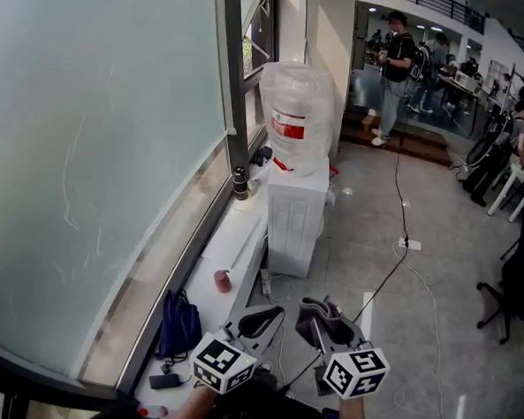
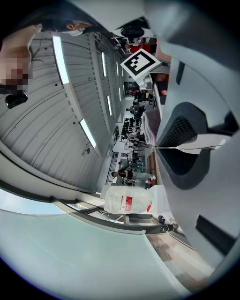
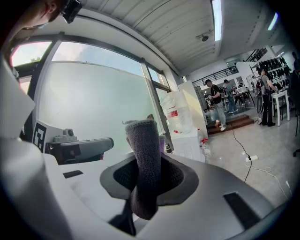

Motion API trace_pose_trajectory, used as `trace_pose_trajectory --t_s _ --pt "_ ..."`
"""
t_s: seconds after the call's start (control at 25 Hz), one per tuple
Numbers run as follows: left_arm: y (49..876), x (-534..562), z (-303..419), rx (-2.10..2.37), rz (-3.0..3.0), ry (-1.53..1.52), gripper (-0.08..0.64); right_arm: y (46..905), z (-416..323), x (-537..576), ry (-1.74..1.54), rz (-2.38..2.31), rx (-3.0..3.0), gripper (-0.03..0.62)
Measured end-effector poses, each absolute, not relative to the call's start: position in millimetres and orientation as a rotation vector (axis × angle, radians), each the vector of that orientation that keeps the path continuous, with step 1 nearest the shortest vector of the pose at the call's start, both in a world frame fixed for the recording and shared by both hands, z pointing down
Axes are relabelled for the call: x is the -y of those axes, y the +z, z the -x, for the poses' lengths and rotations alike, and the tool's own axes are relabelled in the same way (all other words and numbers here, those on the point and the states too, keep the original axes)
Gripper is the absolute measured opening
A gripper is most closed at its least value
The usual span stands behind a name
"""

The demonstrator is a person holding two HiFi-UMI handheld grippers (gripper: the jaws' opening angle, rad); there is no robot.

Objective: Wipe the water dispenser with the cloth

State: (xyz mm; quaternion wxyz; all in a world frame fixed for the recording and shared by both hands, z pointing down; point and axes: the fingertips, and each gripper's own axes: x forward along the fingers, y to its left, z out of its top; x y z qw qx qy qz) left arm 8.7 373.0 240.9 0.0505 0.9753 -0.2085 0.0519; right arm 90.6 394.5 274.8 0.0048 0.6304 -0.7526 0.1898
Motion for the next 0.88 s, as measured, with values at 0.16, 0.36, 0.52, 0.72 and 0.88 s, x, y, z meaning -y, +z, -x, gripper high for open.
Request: trace_pose_trajectory --t_s 0.16,0.36,0.52,0.72,0.88 --pt "242 -374 -9 0.653 -2.962 0.159 0.02 277 -94 -395 0.595 -1.965 2.36 0.103" --pt "245 -378 -10 0.663 -2.951 0.174 0.02 281 -96 -399 0.616 -1.963 2.364 0.103" --pt "251 -376 -7 0.683 -2.933 0.193 0.02 285 -94 -395 0.636 -1.949 2.388 0.103" --pt "258 -365 4 0.736 -2.905 0.221 0.02 294 -86 -380 0.677 -1.899 2.422 0.104" --pt "262 -345 10 0.79 -2.879 0.243 0.02 300 -82 -357 0.712 -1.849 2.443 0.104"
